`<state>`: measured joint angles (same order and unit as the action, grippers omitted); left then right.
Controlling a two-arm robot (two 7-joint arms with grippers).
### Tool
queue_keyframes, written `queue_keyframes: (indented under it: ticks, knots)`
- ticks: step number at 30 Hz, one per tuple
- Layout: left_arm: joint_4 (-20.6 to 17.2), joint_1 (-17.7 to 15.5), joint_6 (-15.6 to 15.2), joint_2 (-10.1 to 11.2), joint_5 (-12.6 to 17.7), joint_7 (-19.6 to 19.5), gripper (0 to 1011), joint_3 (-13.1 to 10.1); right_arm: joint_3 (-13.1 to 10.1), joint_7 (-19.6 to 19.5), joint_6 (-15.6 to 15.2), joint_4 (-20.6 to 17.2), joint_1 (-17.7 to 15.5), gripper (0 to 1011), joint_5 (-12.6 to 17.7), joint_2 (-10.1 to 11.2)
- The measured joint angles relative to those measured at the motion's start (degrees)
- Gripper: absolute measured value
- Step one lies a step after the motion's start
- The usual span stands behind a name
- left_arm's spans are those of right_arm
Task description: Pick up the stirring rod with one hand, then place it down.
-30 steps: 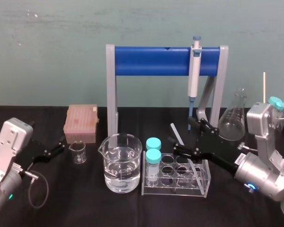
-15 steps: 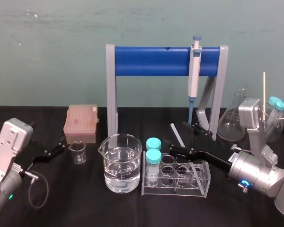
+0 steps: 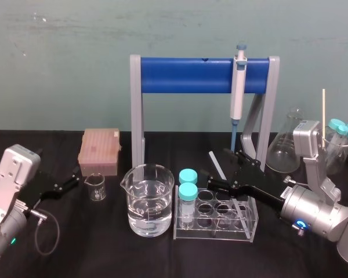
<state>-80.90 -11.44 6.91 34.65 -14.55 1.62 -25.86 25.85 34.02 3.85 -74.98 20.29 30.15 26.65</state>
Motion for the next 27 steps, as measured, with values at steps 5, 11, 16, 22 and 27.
queue_keyframes:
  ticks: [5, 11, 16, 22, 27]
  knots:
    - [0.0, 0.0, 0.0, 0.0, 0.0, 0.0, 1000, 0.0, 0.0, 0.0, 0.1, -0.1, 0.0, 1000, 0.0, 0.0]
    - [0.0, 0.0, 0.0, 0.0, 0.0, 0.0, 1000, 0.0, 0.0, -0.1, 0.2, -0.1, -0.1, 929, 0.0, 0.1]
    - [0.0, 0.0, 0.0, 0.0, 0.0, 0.0, 1000, 0.0, 0.0, -0.1, 0.2, -0.2, -0.1, 816, 0.0, 0.1]
    - [0.0, 0.0, 0.0, 0.0, 0.0, 0.0, 1000, 0.0, 0.0, -0.1, 0.2, -0.2, -0.1, 628, 0.0, 0.1]
    - [0.0, 0.0, 0.0, 0.0, 0.0, 0.0, 1000, 0.0, 0.0, -0.1, 0.2, -0.2, -0.1, 466, 0.0, 0.1]
